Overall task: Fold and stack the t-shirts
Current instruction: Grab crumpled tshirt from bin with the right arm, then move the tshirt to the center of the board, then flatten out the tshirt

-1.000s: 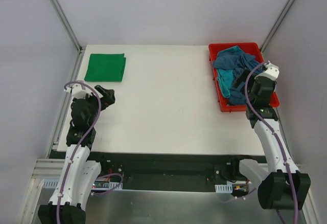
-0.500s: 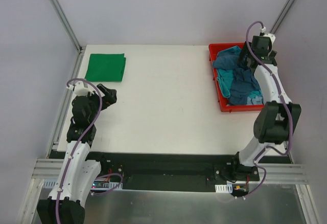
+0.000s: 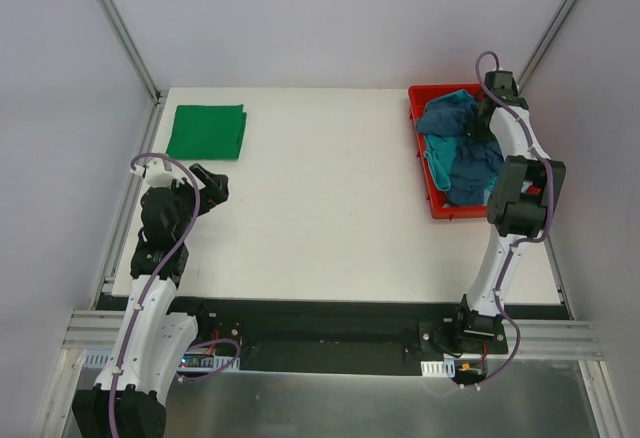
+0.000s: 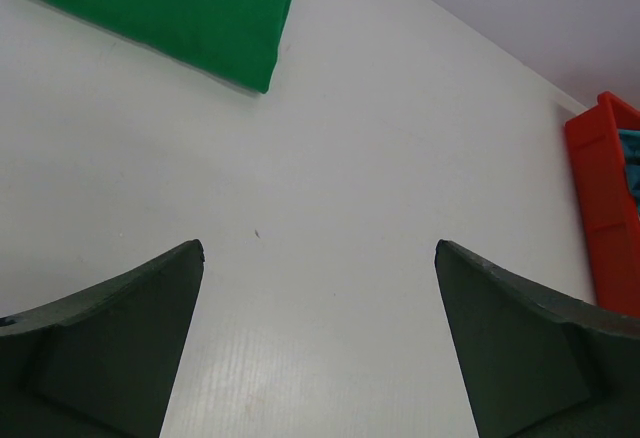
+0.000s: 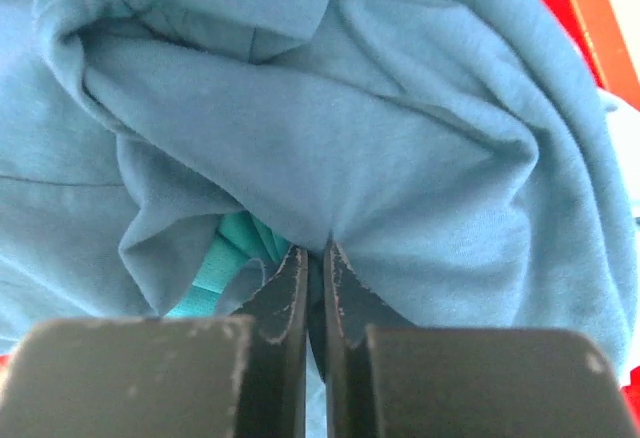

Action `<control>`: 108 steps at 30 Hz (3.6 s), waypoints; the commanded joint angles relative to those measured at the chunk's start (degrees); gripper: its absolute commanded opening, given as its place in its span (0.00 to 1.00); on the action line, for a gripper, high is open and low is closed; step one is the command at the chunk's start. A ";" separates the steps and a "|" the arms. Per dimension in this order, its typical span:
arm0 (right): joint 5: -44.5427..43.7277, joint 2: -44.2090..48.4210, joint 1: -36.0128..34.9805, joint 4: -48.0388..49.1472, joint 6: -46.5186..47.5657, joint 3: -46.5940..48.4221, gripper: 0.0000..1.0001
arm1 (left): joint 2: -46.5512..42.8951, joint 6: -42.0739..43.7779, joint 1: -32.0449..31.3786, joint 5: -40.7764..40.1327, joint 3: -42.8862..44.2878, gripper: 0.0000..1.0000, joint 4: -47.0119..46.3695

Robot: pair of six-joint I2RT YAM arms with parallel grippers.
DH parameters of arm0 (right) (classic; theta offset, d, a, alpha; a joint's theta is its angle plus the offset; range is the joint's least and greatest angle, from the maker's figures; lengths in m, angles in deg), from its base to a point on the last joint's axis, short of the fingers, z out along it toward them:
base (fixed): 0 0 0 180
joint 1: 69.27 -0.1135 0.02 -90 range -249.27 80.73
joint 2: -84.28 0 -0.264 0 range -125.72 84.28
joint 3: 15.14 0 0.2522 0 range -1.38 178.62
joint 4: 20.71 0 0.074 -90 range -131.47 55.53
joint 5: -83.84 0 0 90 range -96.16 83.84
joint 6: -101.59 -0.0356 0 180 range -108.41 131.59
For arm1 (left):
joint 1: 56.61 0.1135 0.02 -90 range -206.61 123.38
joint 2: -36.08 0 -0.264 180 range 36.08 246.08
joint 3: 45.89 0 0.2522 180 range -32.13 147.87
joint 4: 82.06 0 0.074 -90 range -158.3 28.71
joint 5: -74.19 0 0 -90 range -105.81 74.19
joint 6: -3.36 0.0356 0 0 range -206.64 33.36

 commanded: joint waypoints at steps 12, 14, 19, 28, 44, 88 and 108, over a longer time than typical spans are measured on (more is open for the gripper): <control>7.98 29.88 -2.15 5.34 5.08 -0.60 0.00 | -0.15 0.49 0.21 1.76 2.38 0.99 -2.11; 10.69 35.16 -3.55 8.68 3.94 -3.25 0.01 | -0.06 0.41 0.21 2.55 2.47 0.99 -2.11; 17.38 42.83 -11.01 12.30 2.70 -1.78 0.00 | 0.12 0.23 0.21 3.25 2.64 0.99 -2.11; 20.99 33.45 -36.06 8.35 6.75 22.38 0.01 | 0.03 0.14 0.21 4.66 2.73 0.99 -2.11; 5.32 41.50 -39.18 14.57 17.22 -15.59 0.01 | -2.52 -5.29 0.21 -2.19 -0.25 0.99 0.17; -9.31 -0.41 -50.76 11.77 3.41 -9.50 0.85 | 69.20 -13.13 -7.96 24.97 29.01 0.00 0.26; -12.57 15.56 -49.88 19.67 0.59 -24.60 0.00 | 55.07 -9.09 -8.05 24.96 24.44 0.00 3.15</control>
